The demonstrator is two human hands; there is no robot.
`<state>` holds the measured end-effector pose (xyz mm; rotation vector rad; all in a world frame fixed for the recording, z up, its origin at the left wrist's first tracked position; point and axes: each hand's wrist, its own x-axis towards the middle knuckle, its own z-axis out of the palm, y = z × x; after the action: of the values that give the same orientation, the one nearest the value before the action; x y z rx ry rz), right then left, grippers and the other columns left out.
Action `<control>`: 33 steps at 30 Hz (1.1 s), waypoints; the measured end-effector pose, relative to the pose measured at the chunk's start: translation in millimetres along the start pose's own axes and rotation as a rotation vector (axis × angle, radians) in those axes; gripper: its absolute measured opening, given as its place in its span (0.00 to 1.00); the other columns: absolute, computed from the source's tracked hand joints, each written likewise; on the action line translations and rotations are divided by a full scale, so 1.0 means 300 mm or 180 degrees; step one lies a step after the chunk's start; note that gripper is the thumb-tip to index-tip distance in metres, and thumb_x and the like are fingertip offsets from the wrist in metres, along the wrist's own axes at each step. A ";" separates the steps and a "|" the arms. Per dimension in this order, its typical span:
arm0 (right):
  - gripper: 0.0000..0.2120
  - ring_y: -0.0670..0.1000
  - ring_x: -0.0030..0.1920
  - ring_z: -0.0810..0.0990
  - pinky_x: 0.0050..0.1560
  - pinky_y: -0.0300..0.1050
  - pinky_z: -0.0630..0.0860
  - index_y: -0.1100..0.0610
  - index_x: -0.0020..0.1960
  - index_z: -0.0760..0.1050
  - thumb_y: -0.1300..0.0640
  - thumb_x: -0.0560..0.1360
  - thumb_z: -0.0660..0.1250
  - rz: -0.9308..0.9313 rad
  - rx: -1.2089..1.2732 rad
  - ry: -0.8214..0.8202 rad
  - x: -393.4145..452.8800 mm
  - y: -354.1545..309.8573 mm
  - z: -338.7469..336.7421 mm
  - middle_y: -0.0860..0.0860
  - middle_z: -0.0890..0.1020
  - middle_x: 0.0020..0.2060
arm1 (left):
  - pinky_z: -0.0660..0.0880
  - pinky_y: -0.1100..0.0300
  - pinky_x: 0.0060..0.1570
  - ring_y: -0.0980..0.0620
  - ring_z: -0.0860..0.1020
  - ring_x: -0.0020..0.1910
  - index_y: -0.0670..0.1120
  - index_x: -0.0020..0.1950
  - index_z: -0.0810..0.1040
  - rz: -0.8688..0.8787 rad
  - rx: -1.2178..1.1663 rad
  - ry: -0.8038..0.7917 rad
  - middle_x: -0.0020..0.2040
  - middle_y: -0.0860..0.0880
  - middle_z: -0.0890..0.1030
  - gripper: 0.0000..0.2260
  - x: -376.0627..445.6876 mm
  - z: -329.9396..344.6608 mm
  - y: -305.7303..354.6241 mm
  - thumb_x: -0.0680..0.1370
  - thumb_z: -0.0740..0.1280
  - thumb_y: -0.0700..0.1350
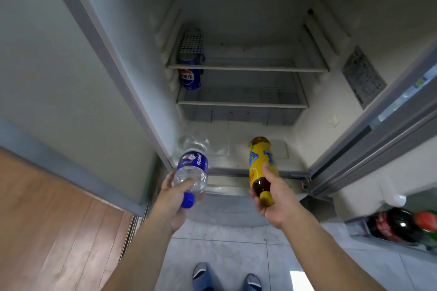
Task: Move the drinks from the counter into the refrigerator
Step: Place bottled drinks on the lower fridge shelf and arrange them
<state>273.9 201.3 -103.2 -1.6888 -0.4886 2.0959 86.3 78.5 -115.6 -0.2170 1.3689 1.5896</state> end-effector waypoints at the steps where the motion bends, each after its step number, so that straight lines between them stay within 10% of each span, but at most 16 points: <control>1: 0.32 0.49 0.28 0.79 0.21 0.37 0.72 0.54 0.65 0.71 0.37 0.69 0.75 0.0063 -0.0098 0.0099 0.014 0.026 0.000 0.56 0.80 0.48 | 0.81 0.48 0.41 0.41 0.80 0.51 0.46 0.71 0.69 -0.0171 -0.0144 0.0052 0.64 0.40 0.78 0.28 0.001 0.017 -0.026 0.72 0.74 0.41; 6: 0.27 0.48 0.27 0.70 0.21 0.36 0.64 0.53 0.60 0.71 0.39 0.69 0.74 -0.0217 -0.0131 0.0519 0.041 0.117 -0.004 0.59 0.80 0.45 | 0.72 0.65 0.22 0.51 0.77 0.34 0.52 0.64 0.73 -0.0534 0.0061 0.0577 0.53 0.46 0.79 0.27 0.002 0.083 -0.101 0.69 0.76 0.59; 20: 0.15 0.45 0.22 0.68 0.19 0.34 0.59 0.52 0.55 0.76 0.49 0.72 0.75 -0.1695 -0.0120 -0.0096 0.005 -0.075 0.136 0.54 0.76 0.37 | 0.68 0.64 0.21 0.56 0.74 0.24 0.59 0.49 0.76 0.0647 0.0608 -0.0066 0.45 0.46 0.82 0.15 0.005 0.251 0.113 0.67 0.77 0.57; 28: 0.16 0.46 0.27 0.72 0.20 0.37 0.66 0.43 0.51 0.70 0.43 0.71 0.75 -0.1831 -0.0737 -0.0140 0.125 -0.258 0.361 0.52 0.80 0.40 | 0.71 0.64 0.23 0.57 0.75 0.21 0.54 0.62 0.68 0.1147 0.0969 0.0009 0.45 0.47 0.81 0.25 0.224 0.434 0.214 0.71 0.77 0.54; 33: 0.27 0.50 0.41 0.82 0.32 0.40 0.78 0.42 0.64 0.65 0.52 0.72 0.76 -0.2178 -0.1256 -0.0381 0.208 -0.315 0.389 0.49 0.81 0.48 | 0.79 0.66 0.40 0.64 0.81 0.42 0.59 0.75 0.60 0.1852 0.1401 -0.0368 0.59 0.58 0.74 0.35 0.314 0.398 0.225 0.75 0.74 0.42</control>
<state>156.7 312.1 -83.4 -1.3048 -1.3698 1.6536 41.5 237.3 -93.9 0.5777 1.7434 1.6655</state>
